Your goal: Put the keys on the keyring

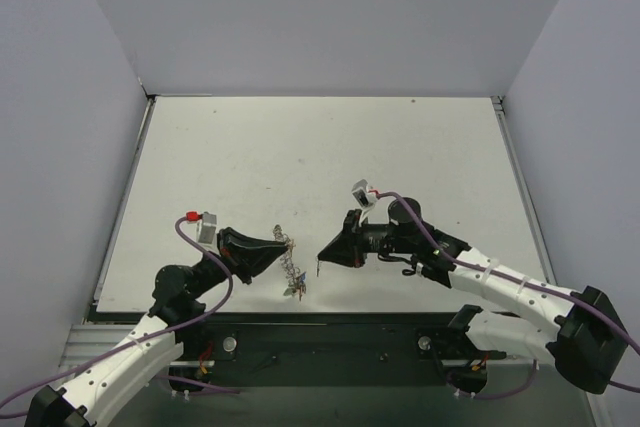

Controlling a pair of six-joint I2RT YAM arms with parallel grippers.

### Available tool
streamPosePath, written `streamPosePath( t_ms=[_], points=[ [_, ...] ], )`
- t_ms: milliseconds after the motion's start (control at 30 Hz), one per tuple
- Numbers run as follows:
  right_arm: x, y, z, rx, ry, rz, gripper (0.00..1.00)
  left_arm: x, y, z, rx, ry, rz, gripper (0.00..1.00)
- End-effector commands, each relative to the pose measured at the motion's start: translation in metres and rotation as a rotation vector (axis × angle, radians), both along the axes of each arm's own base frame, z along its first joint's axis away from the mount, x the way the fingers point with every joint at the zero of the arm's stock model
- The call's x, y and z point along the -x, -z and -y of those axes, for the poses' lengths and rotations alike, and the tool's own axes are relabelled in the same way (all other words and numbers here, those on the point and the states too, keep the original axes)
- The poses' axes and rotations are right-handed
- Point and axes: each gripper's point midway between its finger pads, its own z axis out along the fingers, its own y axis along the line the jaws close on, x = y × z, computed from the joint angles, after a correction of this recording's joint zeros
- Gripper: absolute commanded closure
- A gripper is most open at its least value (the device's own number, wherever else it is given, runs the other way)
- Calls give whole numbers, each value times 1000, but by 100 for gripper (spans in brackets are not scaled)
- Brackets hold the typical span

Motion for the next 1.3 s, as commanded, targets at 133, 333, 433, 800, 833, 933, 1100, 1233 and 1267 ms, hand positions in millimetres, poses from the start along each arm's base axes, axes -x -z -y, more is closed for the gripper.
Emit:
streamPosePath(
  t_ms=[133,333,433,800,833,933,1100,1233,1267],
  points=[
    [-26,-58,-21,-23,27,221,100,1,-41,-4,47,-17,84,100],
    [-34,-65,-31,6,40,279,100,-3,-41,-4,42,-30,64,100],
    [-33,-64,-35,29,24,292,100,-6,-38,-4,32,-41,50,100],
    [-22,-74,-49,21,-28,320,100,-17,-29,-4,-16,-82,10,100],
    [-22,-75,-50,21,-32,321,100,-17,-29,-3,-18,-84,9,100],
    [-19,-76,-52,16,-46,319,100,-18,-28,-3,-20,-85,7,100],
    [-19,-73,-56,18,-57,309,100,-18,-28,-2,-30,-80,16,100],
    [-17,-75,-59,10,-72,303,100,-16,-30,0,-36,-64,25,100],
    [-17,-75,-59,10,-75,302,100,-16,-29,0,-37,-65,25,100]
  ],
)
